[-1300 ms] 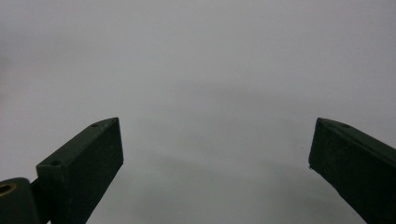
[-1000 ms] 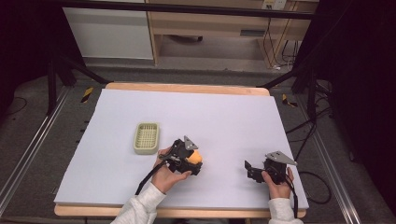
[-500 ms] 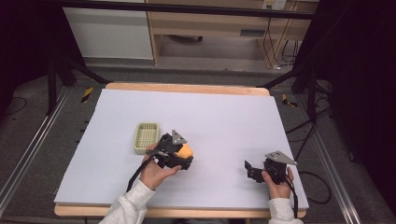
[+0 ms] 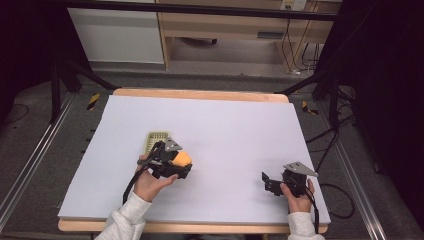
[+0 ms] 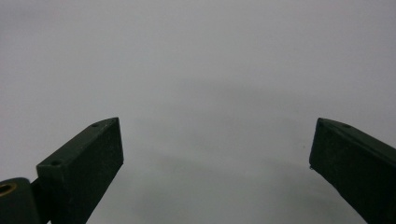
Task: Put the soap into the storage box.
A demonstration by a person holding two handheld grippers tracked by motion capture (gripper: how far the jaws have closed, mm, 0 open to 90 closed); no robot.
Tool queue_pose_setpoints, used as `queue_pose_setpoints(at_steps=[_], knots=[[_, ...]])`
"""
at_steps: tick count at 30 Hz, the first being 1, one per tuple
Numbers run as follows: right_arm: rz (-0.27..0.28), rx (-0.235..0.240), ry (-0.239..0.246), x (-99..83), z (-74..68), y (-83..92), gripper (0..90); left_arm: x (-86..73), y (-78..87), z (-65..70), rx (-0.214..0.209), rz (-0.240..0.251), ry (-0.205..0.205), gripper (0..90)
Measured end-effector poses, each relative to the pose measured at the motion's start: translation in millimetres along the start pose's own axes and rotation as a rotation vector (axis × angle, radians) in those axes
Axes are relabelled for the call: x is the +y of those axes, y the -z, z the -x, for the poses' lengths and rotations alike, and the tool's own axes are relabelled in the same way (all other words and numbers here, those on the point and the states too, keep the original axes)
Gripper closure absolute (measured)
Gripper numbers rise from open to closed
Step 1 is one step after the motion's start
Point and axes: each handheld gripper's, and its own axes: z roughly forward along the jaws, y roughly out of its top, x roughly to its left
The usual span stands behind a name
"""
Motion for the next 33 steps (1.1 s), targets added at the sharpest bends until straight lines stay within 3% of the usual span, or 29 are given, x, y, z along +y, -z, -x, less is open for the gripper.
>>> queue_pose_setpoints(at_steps=[24,33], knots=[[-0.003,0.005,-0.004,0.2,-1.0,0.4,3.4,-2.0,21.5,-34.6,0.052,0.069,0.093,25.7],[-0.005,0.007,-0.002,0.3,-1.3,0.3,3.4,-2.4,24.6,-46.7,0.071,0.072,0.118,25.7]])
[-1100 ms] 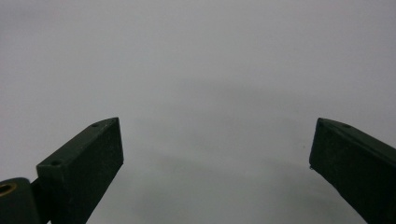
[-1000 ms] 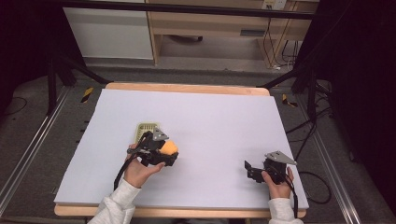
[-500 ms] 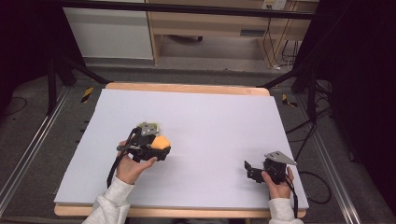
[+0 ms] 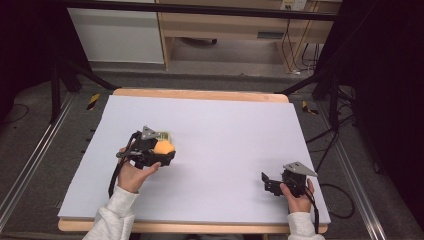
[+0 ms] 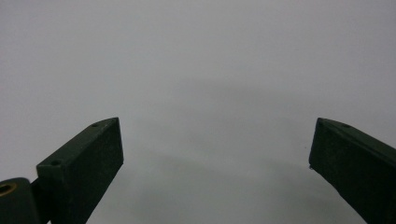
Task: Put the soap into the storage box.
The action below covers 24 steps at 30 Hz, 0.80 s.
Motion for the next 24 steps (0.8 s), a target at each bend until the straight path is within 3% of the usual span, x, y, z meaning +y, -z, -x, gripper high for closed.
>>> queue_pose_setpoints(at_steps=[24], knots=[[-0.003,0.000,0.006,0.0,0.1,-0.4,3.4,8.7,-11.5,-29.7,0.052,0.000,0.042,25.8]])
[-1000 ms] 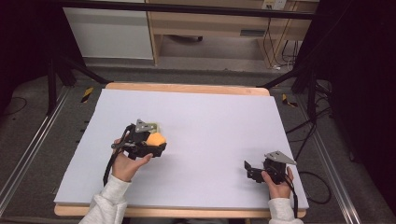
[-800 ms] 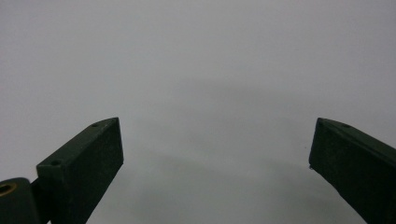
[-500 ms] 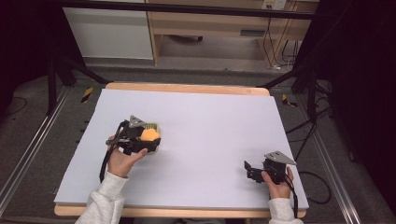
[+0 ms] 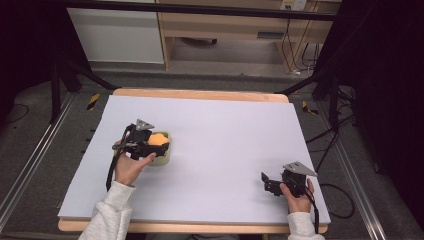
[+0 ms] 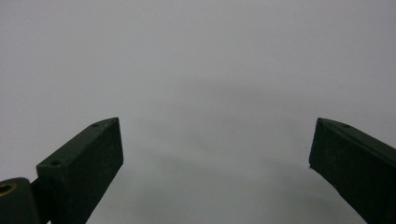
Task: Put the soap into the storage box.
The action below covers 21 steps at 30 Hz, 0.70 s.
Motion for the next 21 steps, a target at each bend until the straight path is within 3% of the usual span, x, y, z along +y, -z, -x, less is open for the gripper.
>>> queue_pose_setpoints(at_steps=[13,21], knots=[[-0.005,0.002,0.001,0.1,0.2,-0.8,3.5,5.6,-16.1,-17.9,0.017,-0.012,0.038,25.8],[-0.005,0.002,0.001,0.1,0.2,-0.8,3.6,2.6,-28.4,-22.9,0.029,-0.042,0.037,25.8]])
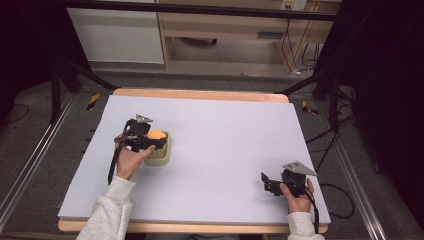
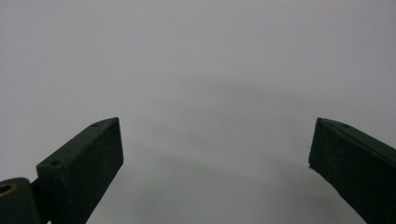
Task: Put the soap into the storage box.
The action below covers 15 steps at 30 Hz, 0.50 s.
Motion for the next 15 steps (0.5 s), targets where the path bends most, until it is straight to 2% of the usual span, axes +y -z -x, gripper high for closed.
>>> queue_pose_setpoints(at_steps=[6,15], knots=[[-0.004,0.003,0.000,0.2,0.3,-0.3,3.6,-3.6,-5.3,-5.1,0.005,-0.017,0.009,25.8],[0.000,-0.002,0.001,0.0,-0.2,-0.1,3.6,-8.2,-15.9,-4.3,0.003,-0.048,0.005,25.8]])
